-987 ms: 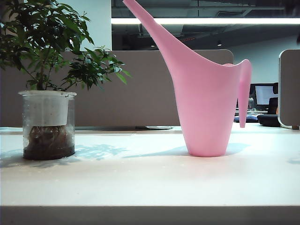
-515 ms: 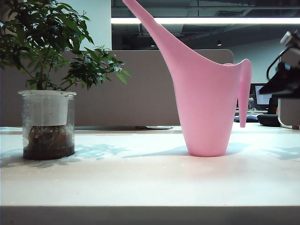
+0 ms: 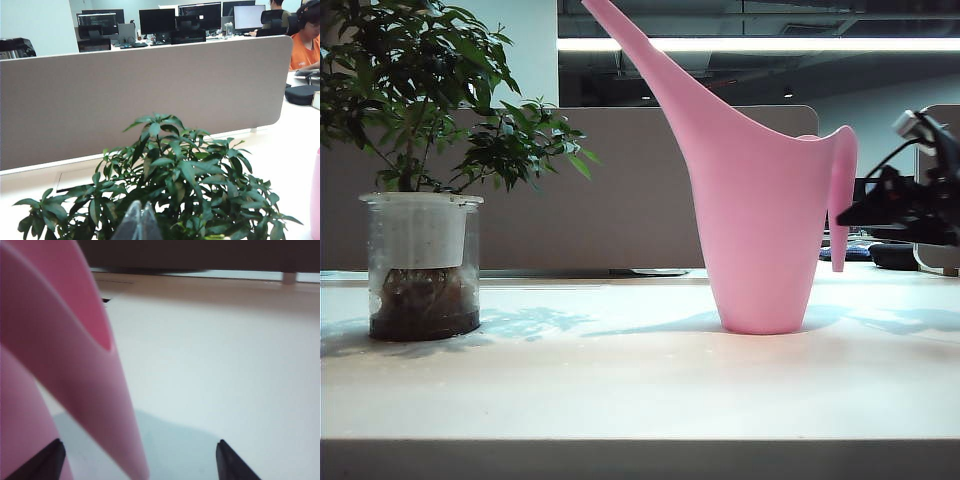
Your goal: Pick up the watering can from the table, water the potted plant, and put the can back.
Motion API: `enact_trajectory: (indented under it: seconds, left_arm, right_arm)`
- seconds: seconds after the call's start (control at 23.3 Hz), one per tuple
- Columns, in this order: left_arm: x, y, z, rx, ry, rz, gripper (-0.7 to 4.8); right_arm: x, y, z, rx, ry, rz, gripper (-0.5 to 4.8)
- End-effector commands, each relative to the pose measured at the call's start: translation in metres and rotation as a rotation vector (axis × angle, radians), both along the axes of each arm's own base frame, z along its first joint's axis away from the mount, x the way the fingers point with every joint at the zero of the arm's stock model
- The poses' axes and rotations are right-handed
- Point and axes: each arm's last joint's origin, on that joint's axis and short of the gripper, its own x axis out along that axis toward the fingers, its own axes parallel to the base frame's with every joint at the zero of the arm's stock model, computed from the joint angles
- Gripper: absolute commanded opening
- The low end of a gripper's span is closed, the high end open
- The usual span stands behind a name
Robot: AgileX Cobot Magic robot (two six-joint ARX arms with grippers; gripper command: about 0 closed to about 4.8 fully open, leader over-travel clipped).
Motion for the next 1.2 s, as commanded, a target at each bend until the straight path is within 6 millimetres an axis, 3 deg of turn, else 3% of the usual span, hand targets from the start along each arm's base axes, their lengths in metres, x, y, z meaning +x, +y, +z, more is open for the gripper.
enact_trajectory:
  seconds: [0.04,0.21,0.34,0.43,0.56,0.69,0.82,1.03,1.2]
  left_arm:
    - [0.001,0.0,0.001,0.003,-0.009,-0.009,-0.05]
    - [0.001,0.0,0.0,0.004,0.006,-0.009,-0.05]
    - [0.001,0.0,-0.001,0.005,0.013,-0.009,-0.05]
    - [0.001,0.0,-0.001,0.005,0.013,-0.009,-0.05]
    - [0.001,0.0,-0.001,0.005,0.014,-0.009,-0.05]
    - [0.001,0.0,-0.001,0.005,0.015,-0.009,-0.05]
    - [0.001,0.0,-0.001,0.004,0.015,-0.009,-0.05]
    - [0.001,0.0,-0.001,-0.003,0.017,-0.009,-0.05]
    - [0.001,-0.001,-0.001,-0.012,0.018,-0.01,-0.05]
  right_arm:
    - [0.015,0.011,0.007,-0.004,-0.045,0.039,4.14]
    - [0.035,0.027,0.018,-0.014,-0.094,0.071,4.11]
    - [0.04,0.027,0.023,-0.037,-0.111,-0.004,2.61]
    - [0.041,0.027,0.025,-0.038,-0.113,-0.01,1.87]
    - [0.041,0.026,0.025,-0.038,-0.113,-0.012,1.59]
    - [0.04,0.027,0.028,-0.038,-0.123,-0.012,0.87]
    - [0.039,0.027,0.039,-0.016,-0.138,-0.056,0.83]
    - [0.028,0.029,0.079,-0.019,-0.222,-0.215,0.84]
    - [0.002,0.053,0.14,-0.085,-0.395,-0.409,0.85]
